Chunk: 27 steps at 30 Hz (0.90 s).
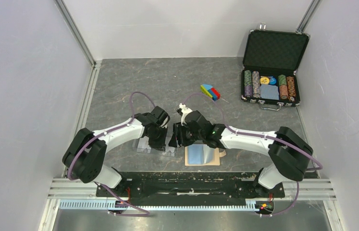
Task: Put the credit cards into the card holder
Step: Pick up the credit card from the storage box.
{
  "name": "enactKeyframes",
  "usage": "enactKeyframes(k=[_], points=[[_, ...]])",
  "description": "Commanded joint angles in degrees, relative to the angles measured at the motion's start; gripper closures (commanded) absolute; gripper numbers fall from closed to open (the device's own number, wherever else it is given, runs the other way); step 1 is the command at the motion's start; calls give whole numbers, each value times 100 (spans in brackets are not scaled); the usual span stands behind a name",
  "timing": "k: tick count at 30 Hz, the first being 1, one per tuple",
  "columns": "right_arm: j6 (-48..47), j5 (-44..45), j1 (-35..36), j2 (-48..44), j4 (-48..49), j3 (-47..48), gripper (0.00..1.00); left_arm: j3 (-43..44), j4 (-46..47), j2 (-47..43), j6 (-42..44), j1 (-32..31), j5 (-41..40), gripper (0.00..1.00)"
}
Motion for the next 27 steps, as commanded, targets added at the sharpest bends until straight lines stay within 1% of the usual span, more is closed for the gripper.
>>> enactKeyframes(k=[1,5,6,15,16,21,27], points=[[-277,519,-17,-345,-374,-14,46,382,-194,38,-88,-203,-431,98],[-326,482,-33,-233,-416,-53,37,630,-434,16,-112,-397,-724,98],[-328,458,-33,-189,-415,-58,36,677,-479,31,-112,-423,-750,98],[-341,451,-47,-92,-390,-162,35,836,-574,254,-112,-626,-774,98],[-342,452,-68,-86,-377,-184,37,849,-573,276,-120,-637,-755,98],[-252,293,-135,-85,-131,-398,52,958,-571,318,-137,-691,-757,98],[-192,157,-189,-85,94,-512,60,1026,-496,243,-173,-708,-600,98]])
